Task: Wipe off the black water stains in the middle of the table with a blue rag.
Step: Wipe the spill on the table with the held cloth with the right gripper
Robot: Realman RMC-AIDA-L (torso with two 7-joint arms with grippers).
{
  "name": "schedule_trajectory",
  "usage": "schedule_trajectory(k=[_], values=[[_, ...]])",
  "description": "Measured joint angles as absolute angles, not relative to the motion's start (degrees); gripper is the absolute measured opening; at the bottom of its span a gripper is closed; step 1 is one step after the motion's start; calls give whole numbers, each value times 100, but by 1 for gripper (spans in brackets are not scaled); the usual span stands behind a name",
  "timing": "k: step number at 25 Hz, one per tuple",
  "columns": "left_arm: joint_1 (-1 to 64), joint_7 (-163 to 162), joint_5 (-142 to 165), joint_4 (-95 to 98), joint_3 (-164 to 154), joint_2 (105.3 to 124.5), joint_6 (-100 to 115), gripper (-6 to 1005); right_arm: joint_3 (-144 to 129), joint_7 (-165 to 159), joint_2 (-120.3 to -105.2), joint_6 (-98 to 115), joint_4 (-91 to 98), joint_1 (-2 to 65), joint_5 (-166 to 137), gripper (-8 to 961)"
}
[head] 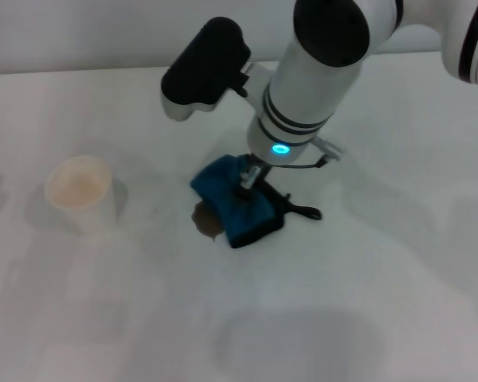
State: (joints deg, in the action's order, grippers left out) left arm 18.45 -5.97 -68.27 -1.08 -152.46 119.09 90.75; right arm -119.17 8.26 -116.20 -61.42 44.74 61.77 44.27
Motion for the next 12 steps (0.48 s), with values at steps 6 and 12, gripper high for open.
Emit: schedule_trajectory(k=[6,12], values=[[1750,-597,-6741,-94,-15249,11909,9128,893,-12054,1012,-11619,-5344,4350,6272,4665,92],[1603,-597,-6761,164,-15228,11909,9246,893,-12393,1190,-11619,-4505,4044,6160,4636,92]])
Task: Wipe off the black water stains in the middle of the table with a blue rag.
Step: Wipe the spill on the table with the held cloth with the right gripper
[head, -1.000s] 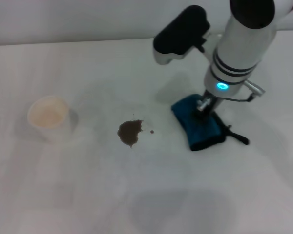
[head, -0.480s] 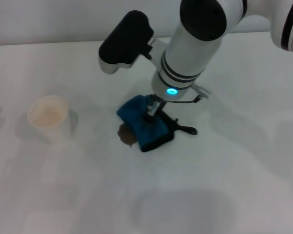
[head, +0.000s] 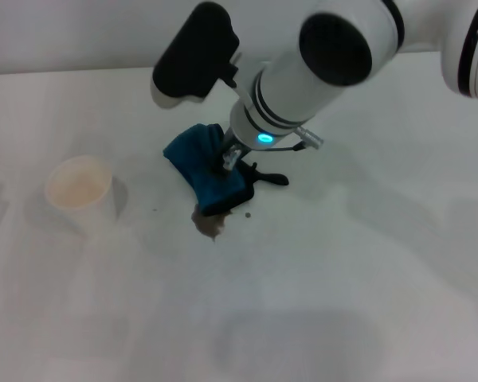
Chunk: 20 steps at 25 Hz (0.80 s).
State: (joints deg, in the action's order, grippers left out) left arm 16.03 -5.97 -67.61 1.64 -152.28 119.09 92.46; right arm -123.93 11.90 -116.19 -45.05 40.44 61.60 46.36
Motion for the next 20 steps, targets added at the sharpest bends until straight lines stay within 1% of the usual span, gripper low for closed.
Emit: schedule_trajectory(k=[8,16,20], values=[[1499,-598,-6765,499,-15241,11927,9317,892,-12735,1520,-11619,-4127,3951,5803,4414,91],[1442,-597,-6783,654,-15202,11927,9266,892,-12930,1774,-11620,-4824,5106,5451,4465,92],[1476,-597,-6783,784,-15217,11927,9256,892,-13448,1740,-11619,-4911,5611,5425,4543,91]])
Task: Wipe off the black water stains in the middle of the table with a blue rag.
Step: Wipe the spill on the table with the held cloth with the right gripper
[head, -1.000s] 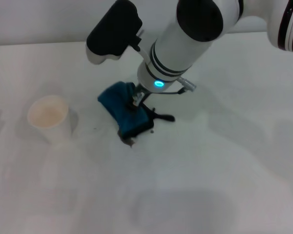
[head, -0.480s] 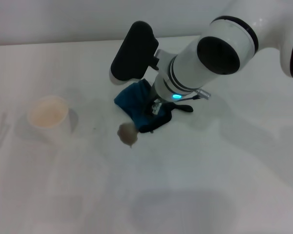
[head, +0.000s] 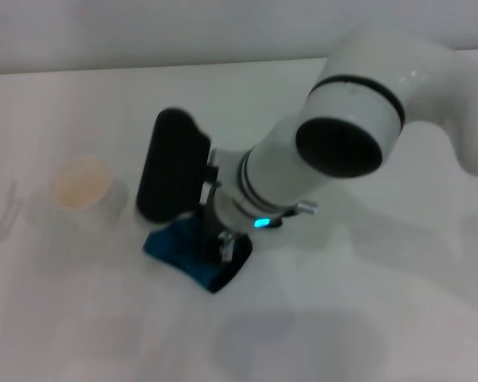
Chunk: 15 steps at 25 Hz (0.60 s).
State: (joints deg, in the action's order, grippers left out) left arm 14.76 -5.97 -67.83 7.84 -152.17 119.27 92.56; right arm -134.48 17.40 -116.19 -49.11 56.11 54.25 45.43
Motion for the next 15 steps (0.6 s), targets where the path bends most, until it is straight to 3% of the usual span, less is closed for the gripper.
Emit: schedule_trajectory(k=[15], values=[[1414,-598,-6742,938,-15231,11944,9246,893,-13538,1753,-11620,-4768,5079,5759,4502,86]])
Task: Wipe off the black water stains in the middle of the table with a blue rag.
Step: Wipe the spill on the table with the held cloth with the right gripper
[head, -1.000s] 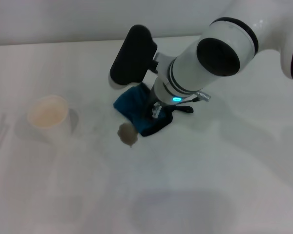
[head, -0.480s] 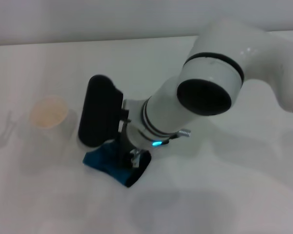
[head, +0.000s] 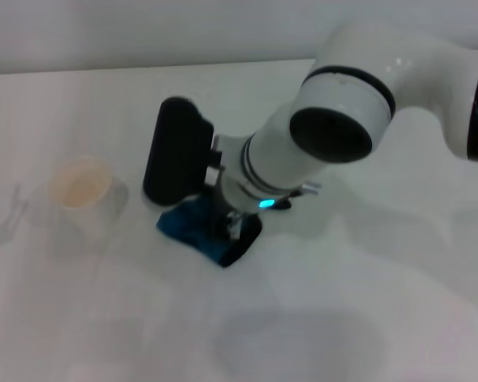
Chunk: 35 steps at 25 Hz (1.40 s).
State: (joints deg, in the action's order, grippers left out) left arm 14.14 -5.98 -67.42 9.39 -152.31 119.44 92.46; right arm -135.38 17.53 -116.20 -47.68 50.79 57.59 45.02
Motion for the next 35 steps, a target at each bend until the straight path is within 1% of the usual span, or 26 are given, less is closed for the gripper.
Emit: schedule_trajectory(k=[10,16,23,31,35], values=[[1417,-598,-6754,950,-15231,11931,9249,893,-12321,1701,-11619,-4875,4340,5797,3117,82],[1452,-598,-6776,917,-15219,11926,9222,892,-12251,1628,-11620,-4823,4046,5812,2939,81],[1496,-598,-6786,935,-15217,11918,9115,892,-12886,1642,-11618,-4872,4529,5691,3688,79],[1456,-598,-6759,947,-15231,11934,9113,893,-13523,1602,-11619,-5457,5817,5581,4095,78],[1441,-598,-6749,953,-15234,11941,9113,892,-13857,1600,-11617,-5530,6048,5610,4243,77]])
